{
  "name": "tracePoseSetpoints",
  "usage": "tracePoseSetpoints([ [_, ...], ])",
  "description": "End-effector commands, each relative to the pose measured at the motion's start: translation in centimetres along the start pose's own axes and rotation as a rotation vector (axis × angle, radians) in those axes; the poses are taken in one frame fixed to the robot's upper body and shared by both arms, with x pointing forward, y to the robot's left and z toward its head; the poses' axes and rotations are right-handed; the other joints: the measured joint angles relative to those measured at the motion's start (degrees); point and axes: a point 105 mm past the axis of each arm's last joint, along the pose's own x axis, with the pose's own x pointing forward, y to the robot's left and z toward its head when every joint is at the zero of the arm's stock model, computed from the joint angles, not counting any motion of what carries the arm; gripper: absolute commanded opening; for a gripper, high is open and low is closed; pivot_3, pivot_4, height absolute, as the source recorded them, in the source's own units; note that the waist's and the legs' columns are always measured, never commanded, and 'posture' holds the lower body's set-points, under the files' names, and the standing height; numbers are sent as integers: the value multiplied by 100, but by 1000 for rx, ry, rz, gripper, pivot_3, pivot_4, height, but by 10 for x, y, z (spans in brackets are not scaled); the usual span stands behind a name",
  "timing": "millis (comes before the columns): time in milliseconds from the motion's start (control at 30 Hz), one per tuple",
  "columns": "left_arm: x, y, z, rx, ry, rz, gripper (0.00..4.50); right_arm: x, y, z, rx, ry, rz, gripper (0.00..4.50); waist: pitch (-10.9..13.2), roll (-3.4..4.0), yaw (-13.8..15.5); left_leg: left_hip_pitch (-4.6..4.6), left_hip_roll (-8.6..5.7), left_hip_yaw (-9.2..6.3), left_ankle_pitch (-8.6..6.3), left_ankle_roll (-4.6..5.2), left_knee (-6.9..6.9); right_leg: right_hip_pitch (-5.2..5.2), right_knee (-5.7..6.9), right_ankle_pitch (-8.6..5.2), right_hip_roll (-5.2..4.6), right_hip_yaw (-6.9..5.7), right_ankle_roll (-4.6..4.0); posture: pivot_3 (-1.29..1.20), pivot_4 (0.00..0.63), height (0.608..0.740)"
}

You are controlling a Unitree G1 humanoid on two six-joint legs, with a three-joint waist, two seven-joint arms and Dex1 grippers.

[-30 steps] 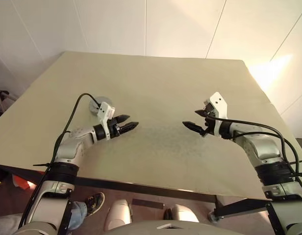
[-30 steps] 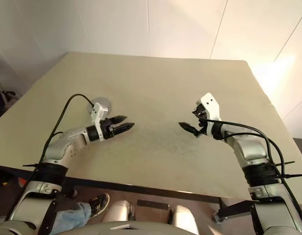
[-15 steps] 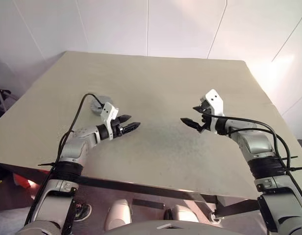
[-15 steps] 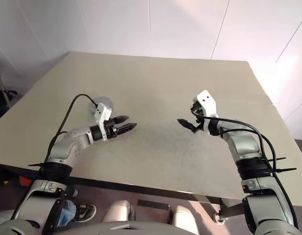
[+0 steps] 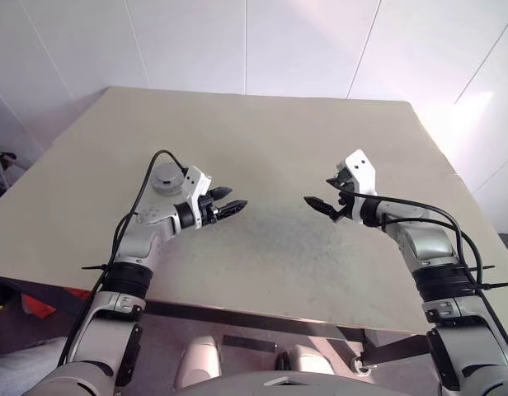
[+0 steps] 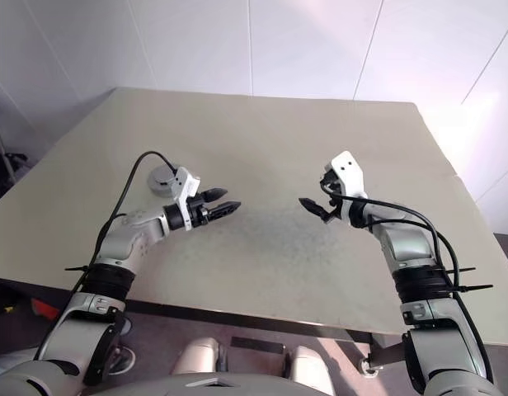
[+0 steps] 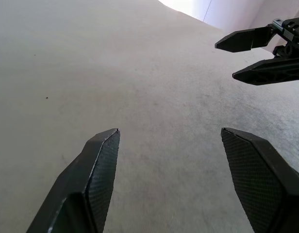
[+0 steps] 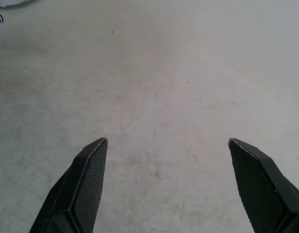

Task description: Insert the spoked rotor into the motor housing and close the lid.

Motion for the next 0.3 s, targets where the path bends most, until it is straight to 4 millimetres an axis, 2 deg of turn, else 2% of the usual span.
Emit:
tracePoseSetpoints([
  [33,2,-4,15,55,-26,-27,3506,-5,-4,14,-31,-51,-27,4500,0,0,4,0,0,0,0,0,0,0,-1,0,0,0,0,0,0,740],
  [300,2,-2,17,63,-30,-11,3506,-2,-10,15,-31,-44,-44,4500,0,0,1,1,1,0,-1,-1,0,0,0,0,0,0,0,0,0,740],
])
